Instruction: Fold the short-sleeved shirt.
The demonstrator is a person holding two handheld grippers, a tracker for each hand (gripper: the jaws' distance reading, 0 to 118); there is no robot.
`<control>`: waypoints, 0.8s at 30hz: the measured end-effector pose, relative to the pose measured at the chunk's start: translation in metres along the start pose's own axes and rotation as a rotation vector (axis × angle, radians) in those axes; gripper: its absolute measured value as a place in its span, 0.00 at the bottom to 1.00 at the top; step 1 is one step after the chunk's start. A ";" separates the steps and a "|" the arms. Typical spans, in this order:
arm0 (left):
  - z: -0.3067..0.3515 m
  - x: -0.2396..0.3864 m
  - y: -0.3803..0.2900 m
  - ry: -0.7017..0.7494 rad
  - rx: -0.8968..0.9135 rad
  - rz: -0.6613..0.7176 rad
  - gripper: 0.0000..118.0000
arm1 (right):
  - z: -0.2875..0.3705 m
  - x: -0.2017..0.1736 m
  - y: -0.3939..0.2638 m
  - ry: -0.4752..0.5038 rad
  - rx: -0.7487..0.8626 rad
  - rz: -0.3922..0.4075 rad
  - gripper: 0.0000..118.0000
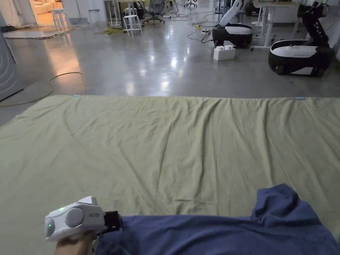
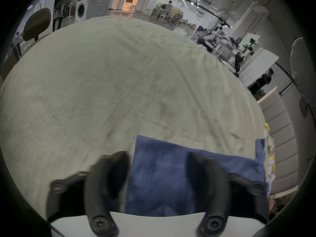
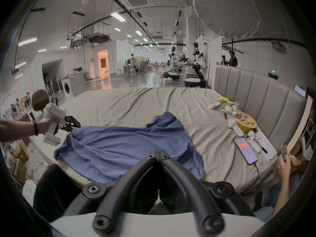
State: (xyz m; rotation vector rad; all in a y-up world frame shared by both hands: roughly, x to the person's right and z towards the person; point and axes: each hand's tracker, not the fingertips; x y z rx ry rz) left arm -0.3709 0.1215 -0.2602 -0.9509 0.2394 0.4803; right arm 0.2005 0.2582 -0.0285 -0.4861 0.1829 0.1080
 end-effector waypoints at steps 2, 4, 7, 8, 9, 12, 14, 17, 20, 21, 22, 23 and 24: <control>-0.003 0.012 -0.004 0.122 -0.019 -0.171 0.26 | -0.003 0.001 -0.004 0.015 -0.017 -0.009 0.00; 0.003 0.020 -0.005 0.077 -0.017 -0.221 0.11 | -0.012 0.000 -0.008 0.046 -0.061 -0.013 0.00; -0.004 0.033 -0.010 0.077 -0.050 -0.223 0.06 | -0.028 -0.004 -0.006 0.053 -0.093 0.072 0.00; -0.010 0.035 -0.011 0.097 -0.074 -0.258 0.06 | -0.035 -0.004 -0.003 0.049 -0.090 0.100 0.00; -0.017 0.040 -0.012 0.142 -0.070 -0.300 0.06 | -0.045 -0.002 0.004 0.055 -0.080 0.127 0.00; -0.021 0.060 -0.014 0.205 -0.101 -0.456 0.06 | -0.082 0.014 0.031 0.049 -0.063 0.148 0.00; -0.025 0.060 -0.015 0.200 -0.132 -0.509 0.06 | -0.119 0.031 0.054 0.049 -0.055 0.135 0.00; -0.025 0.045 -0.007 0.151 -0.118 -0.333 0.06 | -0.196 0.067 0.072 0.042 -0.125 0.003 0.36; -0.017 0.045 -0.015 0.135 -0.104 -0.372 0.06 | -0.277 0.096 0.070 0.001 -0.312 -0.089 0.63; -0.015 0.047 -0.017 0.137 -0.099 -0.400 0.06 | -0.302 0.104 0.067 -0.011 -0.372 -0.126 0.63; -0.015 0.049 -0.018 0.139 -0.100 -0.424 0.06 | -0.328 0.109 0.063 -0.047 -0.438 -0.093 0.64; -0.015 0.049 -0.018 0.138 -0.101 -0.428 0.06 | -0.345 0.112 0.061 -0.073 -0.483 -0.058 0.64; -0.012 0.050 -0.017 0.134 -0.103 -0.427 0.06 | -0.362 0.117 0.055 -0.081 -0.486 -0.025 0.64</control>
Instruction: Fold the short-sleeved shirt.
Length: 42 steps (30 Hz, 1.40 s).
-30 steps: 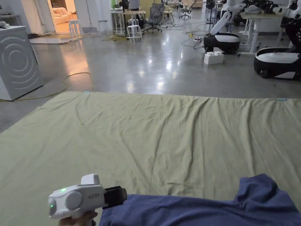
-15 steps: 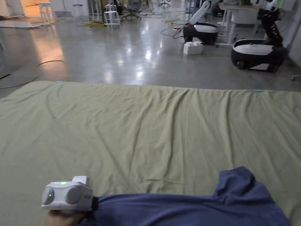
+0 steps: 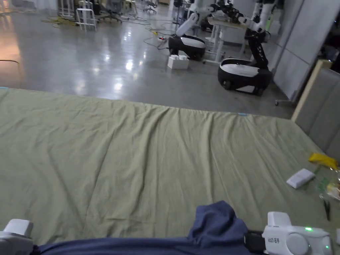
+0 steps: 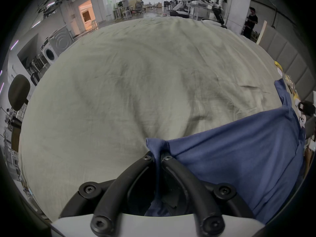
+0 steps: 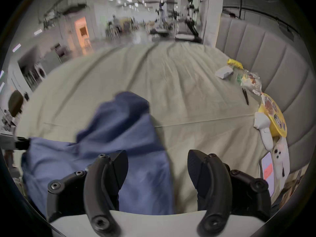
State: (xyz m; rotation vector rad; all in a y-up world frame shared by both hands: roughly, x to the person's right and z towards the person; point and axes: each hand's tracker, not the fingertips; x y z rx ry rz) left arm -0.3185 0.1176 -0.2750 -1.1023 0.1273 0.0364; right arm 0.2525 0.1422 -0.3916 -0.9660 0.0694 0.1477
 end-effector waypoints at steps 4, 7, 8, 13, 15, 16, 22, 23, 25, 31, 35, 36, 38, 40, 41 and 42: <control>-0.004 -0.015 0.008 -0.040 -0.019 0.042 0.05 | -0.045 0.003 0.003 0.031 -0.066 0.024 0.67; -0.003 -0.010 0.006 -0.031 -0.013 0.012 0.05 | -0.037 0.004 -0.004 0.057 -0.025 0.036 0.51; -0.009 -0.009 0.005 -0.002 0.001 -0.031 0.05 | -0.032 0.004 -0.006 0.052 -0.020 0.040 0.30; 0.002 0.000 0.004 0.038 0.029 -0.101 0.05 | -0.009 -0.003 -0.011 0.123 -0.052 0.104 0.01; 0.026 -0.006 0.004 0.031 0.088 -0.007 0.05 | 0.011 -0.003 -0.015 0.148 -0.002 0.095 0.01; 0.046 -0.012 -0.005 0.037 0.177 0.032 0.05 | 0.029 -0.001 -0.018 0.154 0.054 0.098 0.01; 0.146 -0.039 -0.075 -0.123 0.366 0.133 0.05 | 0.143 0.028 -0.076 0.196 0.247 -0.046 0.01; 0.154 -0.041 -0.088 -0.122 0.367 0.129 0.05 | 0.156 0.032 -0.088 0.196 0.258 -0.059 0.01; 0.166 -0.046 -0.122 -0.140 0.363 0.135 0.05 | 0.183 0.040 -0.128 0.186 0.282 -0.093 0.01; 0.150 -0.041 -0.178 -0.161 0.250 0.110 0.05 | 0.195 0.032 -0.219 0.155 0.207 -0.128 0.01; 0.128 -0.034 -0.191 -0.111 0.272 0.092 0.17 | 0.161 0.032 -0.240 0.136 0.147 -0.143 0.01; 0.124 -0.034 -0.194 -0.077 0.296 0.109 0.32 | 0.157 0.030 -0.242 0.130 0.144 -0.164 0.02; 0.123 -0.035 -0.201 -0.010 0.287 0.152 0.67 | 0.153 0.028 -0.242 0.130 0.140 -0.171 0.24; 0.137 -0.046 -0.210 -0.012 0.344 0.208 0.74 | 0.153 0.032 -0.241 0.077 0.134 -0.134 0.59; 0.148 -0.051 -0.214 -0.014 0.389 0.241 0.75 | 0.155 0.035 -0.241 0.063 0.124 -0.120 0.61; 0.160 -0.054 -0.216 0.008 0.423 0.262 0.74 | 0.160 0.037 -0.241 0.052 0.134 -0.114 0.60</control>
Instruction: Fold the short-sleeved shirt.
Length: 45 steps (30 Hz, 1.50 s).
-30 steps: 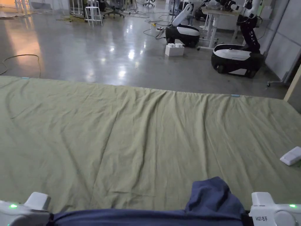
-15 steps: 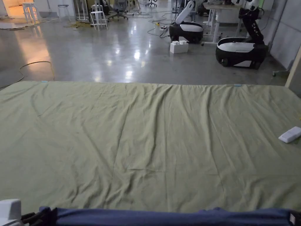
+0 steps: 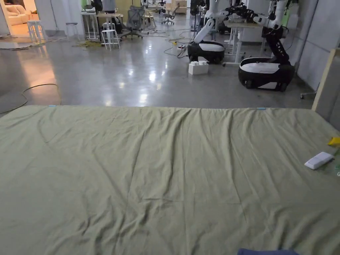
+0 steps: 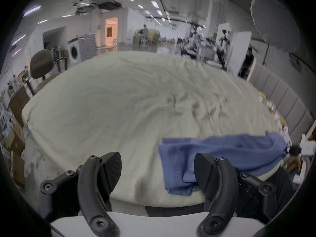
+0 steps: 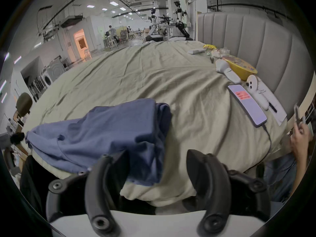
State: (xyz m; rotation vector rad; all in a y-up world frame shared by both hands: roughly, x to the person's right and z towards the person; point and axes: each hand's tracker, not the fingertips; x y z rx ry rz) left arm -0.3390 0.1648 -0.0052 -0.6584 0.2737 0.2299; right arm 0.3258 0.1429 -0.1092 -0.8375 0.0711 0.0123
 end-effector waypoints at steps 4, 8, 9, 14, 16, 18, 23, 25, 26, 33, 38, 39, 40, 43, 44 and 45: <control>0.076 0.005 0.029 0.053 0.219 -0.095 0.75 | 0.069 -0.014 0.021 -0.020 0.227 0.090 0.60; 0.160 0.043 0.055 0.036 0.469 -0.224 0.77 | 0.140 -0.043 0.041 0.086 0.454 0.020 0.62; 0.163 0.047 0.057 0.008 0.530 -0.207 0.79 | 0.155 -0.055 0.044 0.111 0.517 0.009 0.62; 0.233 0.104 0.049 -0.082 0.669 -0.163 0.83 | 0.205 -0.105 0.040 0.049 0.860 0.159 0.62; 0.230 0.113 0.048 -0.077 0.670 -0.191 0.82 | 0.210 -0.117 0.041 0.076 0.815 0.132 0.62; 0.232 0.121 0.050 -0.107 0.665 -0.239 0.66 | 0.214 -0.125 0.043 0.104 0.806 0.123 0.59; 0.233 0.142 0.048 -0.115 0.644 -0.345 0.03 | 0.216 -0.140 0.038 0.113 0.806 0.141 0.00; 0.232 0.142 0.048 -0.148 0.624 -0.323 0.00 | 0.210 -0.142 0.037 0.173 0.692 0.108 0.00; 0.233 0.142 0.049 -0.158 0.614 -0.299 0.00 | 0.215 -0.145 0.039 0.135 0.785 0.176 0.00; 0.236 0.131 0.053 -0.193 0.616 -0.230 0.00 | 0.222 -0.150 0.043 0.160 0.794 0.177 0.00; 0.253 0.132 0.058 -0.164 0.655 -0.237 0.00 | 0.224 -0.148 0.046 0.158 0.776 0.165 0.00; 0.258 0.130 0.059 -0.164 0.669 -0.241 0.00 | 0.225 -0.147 0.045 0.154 0.776 0.165 0.00; 0.260 0.127 0.061 -0.173 0.673 -0.241 0.00 | 0.227 -0.146 0.045 0.156 0.782 0.167 0.00; 0.263 0.126 0.065 -0.172 0.677 -0.238 0.00 | 0.226 -0.146 0.044 0.167 0.767 0.157 0.00; 0.262 0.125 0.065 -0.171 0.673 -0.231 0.00 | 0.226 -0.147 0.044 0.166 0.774 0.162 0.00; 0.260 0.122 0.064 -0.171 0.667 -0.218 0.00 | 0.225 -0.146 0.044 0.168 0.768 0.159 0.00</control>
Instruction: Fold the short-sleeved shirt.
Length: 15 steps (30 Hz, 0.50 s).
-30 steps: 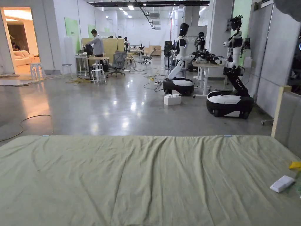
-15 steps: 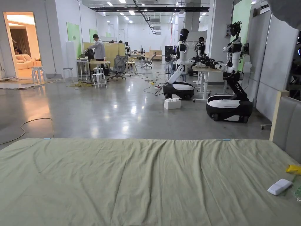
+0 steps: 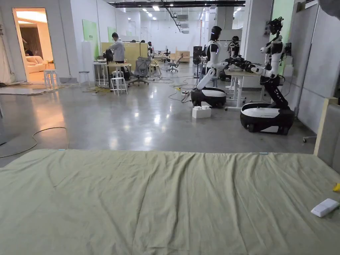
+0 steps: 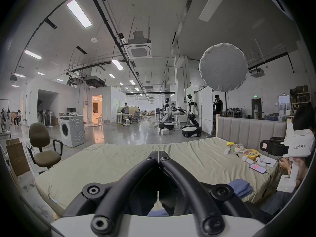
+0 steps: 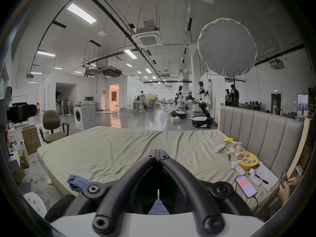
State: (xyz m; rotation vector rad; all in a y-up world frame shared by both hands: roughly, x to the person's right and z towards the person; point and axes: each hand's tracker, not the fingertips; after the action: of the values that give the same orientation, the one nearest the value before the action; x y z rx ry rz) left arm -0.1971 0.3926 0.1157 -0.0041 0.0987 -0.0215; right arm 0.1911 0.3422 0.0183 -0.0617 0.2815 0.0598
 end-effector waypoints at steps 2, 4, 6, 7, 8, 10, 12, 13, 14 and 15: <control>-0.002 -0.007 -0.007 0.008 -0.015 0.028 0.00 | 0.000 -0.001 -0.002 0.002 0.009 0.010 0.00; -0.006 -0.016 -0.011 -0.018 -0.052 0.044 0.00 | -0.001 0.000 -0.006 0.010 0.004 0.012 0.00; -0.013 -0.023 -0.017 -0.015 -0.104 0.065 0.16 | -0.003 0.002 -0.008 0.024 -0.003 0.010 0.00; -0.020 -0.031 -0.019 -0.005 -0.158 0.108 0.32 | -0.004 0.003 -0.012 0.017 -0.044 -0.018 0.00; -0.028 -0.040 -0.022 0.011 -0.216 0.154 0.56 | -0.005 0.003 -0.014 0.017 -0.030 -0.003 0.00; -0.043 -0.055 -0.039 0.014 -0.278 0.188 0.72 | -0.006 0.005 -0.019 0.023 -0.044 -0.021 0.00; -0.056 -0.074 -0.064 -0.045 -0.317 0.227 0.72 | -0.009 0.005 -0.027 0.036 -0.098 -0.089 0.00; -0.068 -0.088 -0.084 -0.112 -0.378 0.292 0.72 | -0.010 0.005 -0.031 0.038 -0.122 -0.101 0.00; -0.078 -0.101 -0.101 -0.155 -0.413 0.360 0.72 | -0.011 0.005 -0.032 0.037 -0.118 -0.087 0.00; -0.089 -0.112 -0.121 -0.199 -0.457 0.446 0.72 | -0.011 0.004 -0.034 0.039 -0.135 -0.084 0.00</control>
State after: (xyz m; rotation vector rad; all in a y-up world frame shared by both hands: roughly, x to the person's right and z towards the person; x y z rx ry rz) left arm -0.3194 0.2743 0.0392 -0.4398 -0.0977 0.4473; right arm 0.1942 0.3073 0.0081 -0.2088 0.3134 -0.0060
